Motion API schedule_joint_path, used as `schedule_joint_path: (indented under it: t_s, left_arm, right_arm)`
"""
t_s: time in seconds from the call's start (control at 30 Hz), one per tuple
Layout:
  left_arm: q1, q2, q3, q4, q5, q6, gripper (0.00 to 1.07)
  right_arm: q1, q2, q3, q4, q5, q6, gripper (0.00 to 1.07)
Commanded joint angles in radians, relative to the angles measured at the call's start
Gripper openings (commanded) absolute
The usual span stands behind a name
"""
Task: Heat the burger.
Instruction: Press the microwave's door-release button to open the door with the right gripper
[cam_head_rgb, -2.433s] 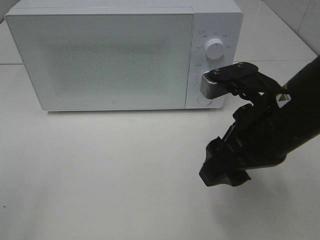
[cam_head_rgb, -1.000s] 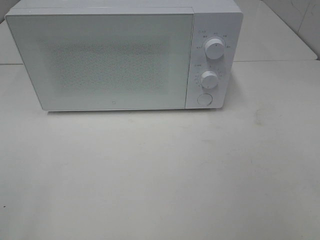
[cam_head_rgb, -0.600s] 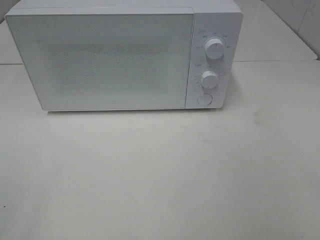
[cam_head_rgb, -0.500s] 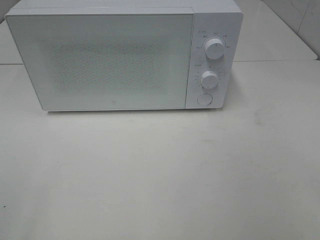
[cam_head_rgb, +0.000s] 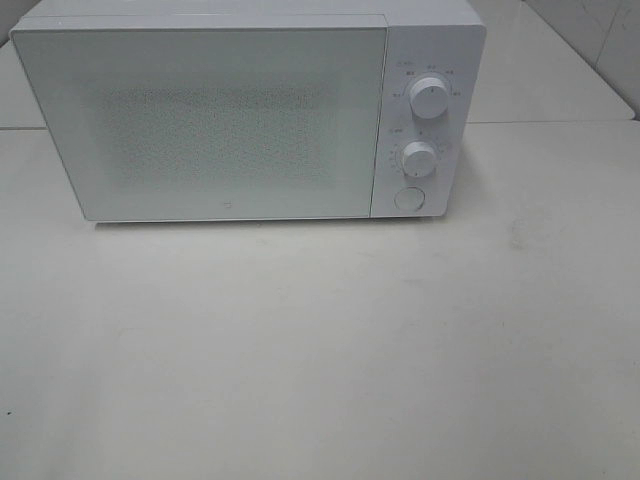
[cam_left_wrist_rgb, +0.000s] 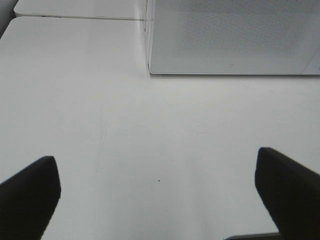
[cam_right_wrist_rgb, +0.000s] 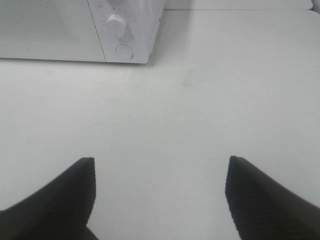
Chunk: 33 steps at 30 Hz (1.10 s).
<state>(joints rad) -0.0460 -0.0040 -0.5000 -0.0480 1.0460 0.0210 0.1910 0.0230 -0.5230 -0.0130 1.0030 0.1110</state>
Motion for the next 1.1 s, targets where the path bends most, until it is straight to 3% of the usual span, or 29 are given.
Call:
schedule_joint_path:
  t_s: [0.03,1.1]
  left_arm:
    - [0.002,-0.02,0.003,-0.006,-0.009,-0.001,0.98]
    - [0.002,-0.02,0.003,-0.006,-0.009,-0.001,0.98]
  right_arm:
    - [-0.004,0.067,-0.01,-0.004,-0.078,0.004,0.72]
    - [-0.004,0.673,-0.008,-0.005,-0.801,0.005,0.72]
